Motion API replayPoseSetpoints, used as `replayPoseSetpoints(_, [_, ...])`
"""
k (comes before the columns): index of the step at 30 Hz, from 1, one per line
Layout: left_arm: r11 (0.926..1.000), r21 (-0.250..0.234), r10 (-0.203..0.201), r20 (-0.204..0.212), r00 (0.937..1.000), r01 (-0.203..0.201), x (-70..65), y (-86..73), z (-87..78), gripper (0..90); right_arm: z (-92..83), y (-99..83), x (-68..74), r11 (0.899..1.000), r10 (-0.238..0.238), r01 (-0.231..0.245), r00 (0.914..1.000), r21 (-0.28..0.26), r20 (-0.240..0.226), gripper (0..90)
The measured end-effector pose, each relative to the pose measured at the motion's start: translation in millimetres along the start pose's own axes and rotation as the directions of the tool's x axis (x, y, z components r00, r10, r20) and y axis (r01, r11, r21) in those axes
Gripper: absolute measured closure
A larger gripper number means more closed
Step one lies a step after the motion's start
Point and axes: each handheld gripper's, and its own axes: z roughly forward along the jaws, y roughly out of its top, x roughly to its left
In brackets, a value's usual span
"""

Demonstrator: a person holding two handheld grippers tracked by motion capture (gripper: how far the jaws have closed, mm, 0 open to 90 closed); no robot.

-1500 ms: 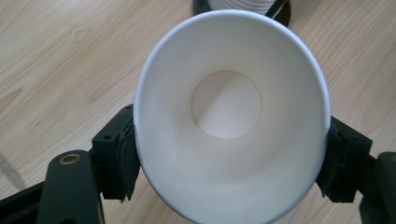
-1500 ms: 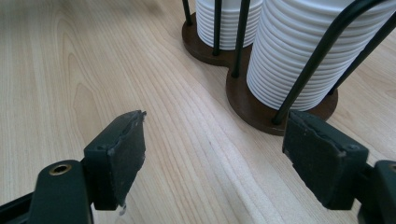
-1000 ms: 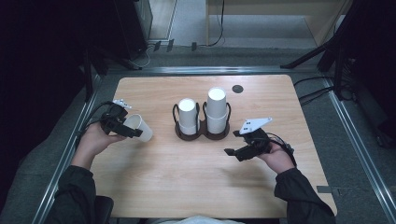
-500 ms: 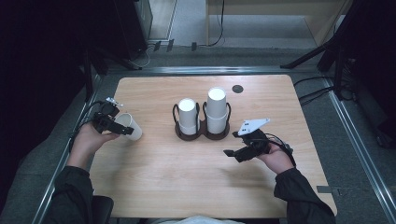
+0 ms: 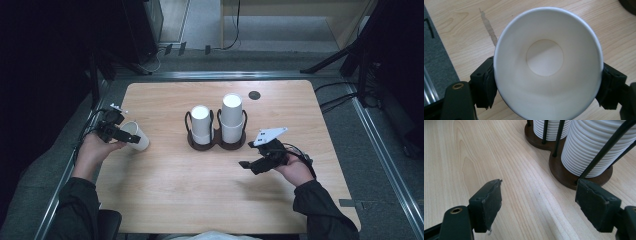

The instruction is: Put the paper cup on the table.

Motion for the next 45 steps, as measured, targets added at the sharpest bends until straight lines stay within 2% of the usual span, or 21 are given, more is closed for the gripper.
replayPoseSetpoints(6, [0.9996, 0.011, 0.028, -0.012, 0.9995, -0.027, -4.4, 1.6, 5.0, 19.4, 0.7, 0.1, 0.7, 1.000, -0.002, 0.002, 1.0000, 0.005, -0.001, 21.3])
replayPoseSetpoints(17, [0.9995, 0.013, 0.029, -0.029, 0.9991, -0.029, -5.6, 2.7, 6.3, 18.1, 1.8, 0.3, 1.5, 1.000, -0.009, 0.009, 1.0000, 0.010, -0.003, 21.3])
replayPoseSetpoints(23, [0.9993, 0.010, 0.035, -0.025, 0.9991, -0.035, -7.4, 3.5, 7.7, 17.3, 1.9, 0.3, 1.7, 1.000, -0.009, 0.009, 0.9999, 0.012, -0.004, 21.3])
replayPoseSetpoints(32, [0.9998, 0.011, 0.019, -0.004, 0.9998, -0.019, -6.8, 4.0, 8.7, 13.0, 3.3, 0.5, 2.4, 1.000, -0.018, 0.018, 0.9998, 0.015, -0.005, 21.3])
replayPoseSetpoints(34, [0.9999, 0.010, 0.011, 0.001, 0.9999, -0.011, -6.4, 4.0, 8.9, 12.3, 3.2, 0.5, 2.5, 1.000, -0.018, 0.018, 0.9998, 0.015, -0.005, 21.3])
replayPoseSetpoints(36, [0.9998, 0.014, -0.014, 0.014, 0.9998, 0.014, -5.3, 4.6, 9.3, 7.0, 3.1, 0.5, 2.4, 1.000, -0.015, 0.015, 0.9999, 0.014, -0.004, 21.3])
replayPoseSetpoints(39, [0.9998, 0.002, -0.021, 0.017, 0.9996, 0.021, -5.1, 5.0, 7.6, 3.4, 3.2, 0.5, 2.3, 1.000, -0.018, 0.018, 0.9998, 0.015, -0.004, 21.3])
replayPoseSetpoints(45, [0.9992, -0.026, -0.029, 0.032, 0.9991, 0.029, -4.2, 4.7, 2.5, 3.4, 2.8, 0.5, 2.5, 1.000, -0.014, 0.014, 0.9999, 0.013, -0.002, 21.3])
